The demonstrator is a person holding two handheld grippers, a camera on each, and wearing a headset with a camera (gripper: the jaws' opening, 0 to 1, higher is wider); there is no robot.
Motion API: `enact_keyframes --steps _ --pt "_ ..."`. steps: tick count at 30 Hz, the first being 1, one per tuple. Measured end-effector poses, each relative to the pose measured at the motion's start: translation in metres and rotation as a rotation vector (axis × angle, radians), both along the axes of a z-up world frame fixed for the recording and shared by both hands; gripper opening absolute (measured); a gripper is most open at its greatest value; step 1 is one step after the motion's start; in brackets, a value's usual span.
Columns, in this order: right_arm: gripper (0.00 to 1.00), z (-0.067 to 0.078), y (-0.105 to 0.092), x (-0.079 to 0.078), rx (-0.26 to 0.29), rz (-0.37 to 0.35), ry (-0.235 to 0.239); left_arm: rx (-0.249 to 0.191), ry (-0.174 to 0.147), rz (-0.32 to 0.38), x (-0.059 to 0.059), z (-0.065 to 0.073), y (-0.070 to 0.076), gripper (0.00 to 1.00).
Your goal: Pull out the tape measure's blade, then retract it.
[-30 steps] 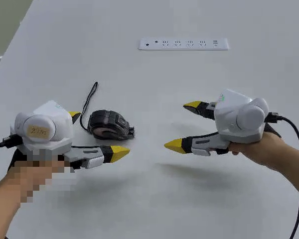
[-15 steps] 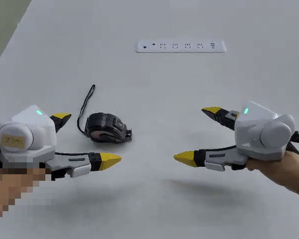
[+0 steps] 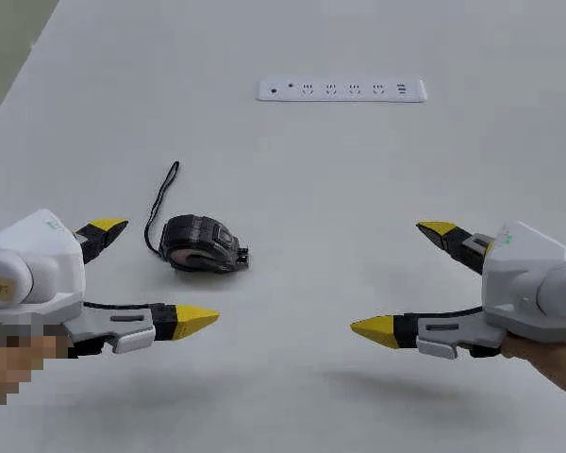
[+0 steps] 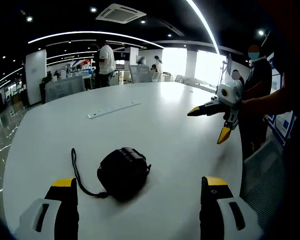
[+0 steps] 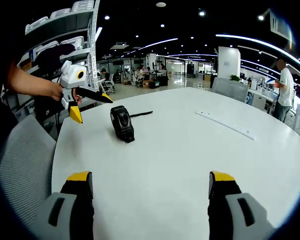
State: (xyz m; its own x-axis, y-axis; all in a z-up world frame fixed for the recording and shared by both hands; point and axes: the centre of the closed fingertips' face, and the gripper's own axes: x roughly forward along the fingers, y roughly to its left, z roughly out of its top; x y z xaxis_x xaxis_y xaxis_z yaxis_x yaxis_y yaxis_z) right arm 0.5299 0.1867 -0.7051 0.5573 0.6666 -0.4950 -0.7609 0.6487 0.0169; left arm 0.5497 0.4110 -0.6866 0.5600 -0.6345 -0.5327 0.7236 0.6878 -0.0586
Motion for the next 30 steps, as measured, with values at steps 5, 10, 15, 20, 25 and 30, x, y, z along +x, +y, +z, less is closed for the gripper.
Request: enact_keyframes --steps 5,10,15,20,25,30 --pt "1.0 0.0 -0.004 -0.009 0.013 -0.024 0.012 0.002 0.0 -0.004 -0.007 0.0 0.004 1.0" --pt "1.0 0.0 -0.007 -0.018 0.012 -0.035 0.014 0.001 -0.005 0.003 -0.013 0.001 0.01 1.0" --pt "1.0 0.001 -0.007 -0.021 0.012 -0.028 0.014 0.012 -0.01 0.008 -0.018 0.001 0.016 1.0" --pt "1.0 0.003 -0.008 -0.02 0.022 -0.03 0.009 0.022 -0.018 0.014 -0.019 0.002 0.02 1.0" --pt "1.0 0.004 -0.007 -0.022 0.019 -0.024 0.002 0.027 -0.037 0.021 -0.02 0.005 0.025 1.0" --pt "1.0 0.005 -0.012 -0.024 0.022 -0.043 -0.003 0.031 -0.043 0.03 -0.021 0.007 0.029 1.0"
